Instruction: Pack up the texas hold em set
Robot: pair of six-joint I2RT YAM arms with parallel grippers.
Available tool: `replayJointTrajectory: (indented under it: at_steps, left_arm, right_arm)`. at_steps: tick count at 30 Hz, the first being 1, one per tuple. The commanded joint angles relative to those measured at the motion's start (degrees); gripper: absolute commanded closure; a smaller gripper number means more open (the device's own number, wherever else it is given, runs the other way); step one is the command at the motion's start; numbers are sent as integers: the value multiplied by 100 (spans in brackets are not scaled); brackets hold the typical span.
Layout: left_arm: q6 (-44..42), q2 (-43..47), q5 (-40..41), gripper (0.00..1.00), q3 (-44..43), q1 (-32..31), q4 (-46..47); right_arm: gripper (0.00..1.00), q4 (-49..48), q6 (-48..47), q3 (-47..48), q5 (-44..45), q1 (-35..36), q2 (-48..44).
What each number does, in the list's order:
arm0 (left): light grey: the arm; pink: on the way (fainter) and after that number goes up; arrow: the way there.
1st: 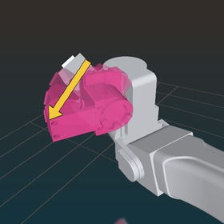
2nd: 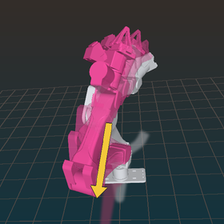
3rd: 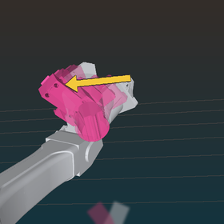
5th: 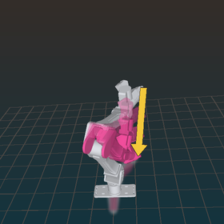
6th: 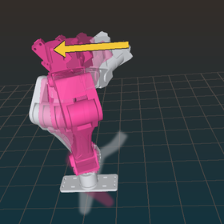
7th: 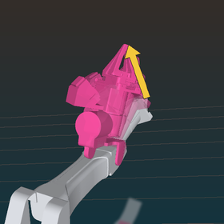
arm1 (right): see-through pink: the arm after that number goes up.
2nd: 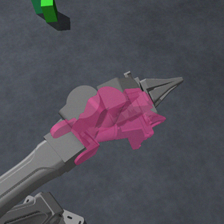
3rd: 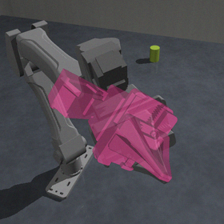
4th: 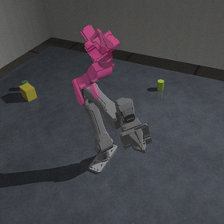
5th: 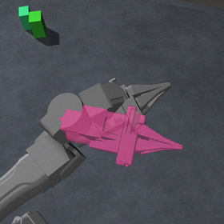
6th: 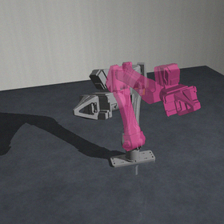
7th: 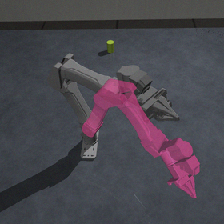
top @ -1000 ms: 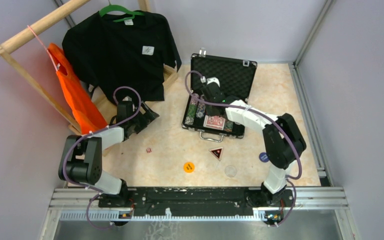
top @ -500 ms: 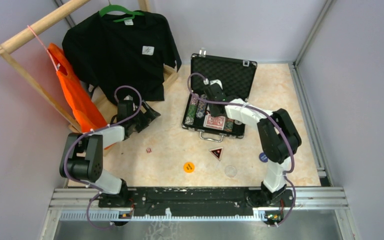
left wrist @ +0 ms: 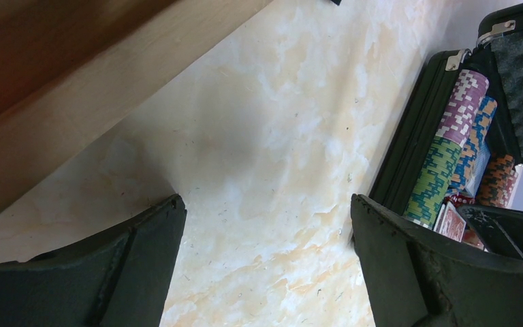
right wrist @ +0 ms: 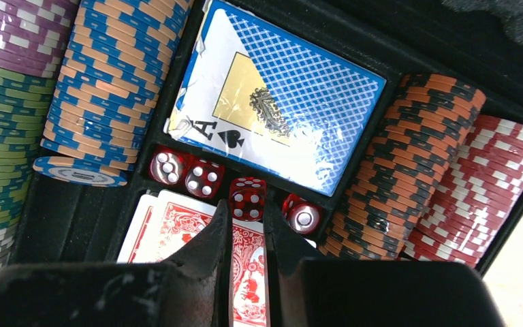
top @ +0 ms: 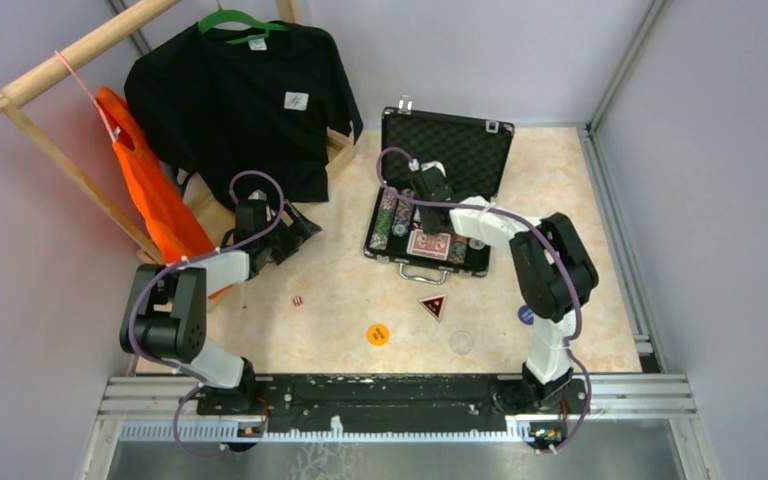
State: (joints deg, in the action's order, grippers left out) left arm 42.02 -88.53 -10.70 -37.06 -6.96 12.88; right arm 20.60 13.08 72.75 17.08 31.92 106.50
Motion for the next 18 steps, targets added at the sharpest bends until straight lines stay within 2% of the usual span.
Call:
replayJointTrajectory:
  at_steps: [1, 4, 6, 18]
  left_arm:
    - [-9, -217, -43, 3, 15, 27, -353]
    - [-10, -217, -69, 4, 22, 25, -347]
    - [-5, -217, -72, 4, 23, 25, -344]
    - [-117, 118, 39, 5, 94, 11, -340]
  right_arm:
    - [83, -136, -22, 130, -143, -40, 35]
    - [60, -178, -23, 64, -167, -41, -91]
    - [53, -218, -18, 13, -227, -37, -235]
    - [51, -335, -95, -155, -144, 257, -1125]
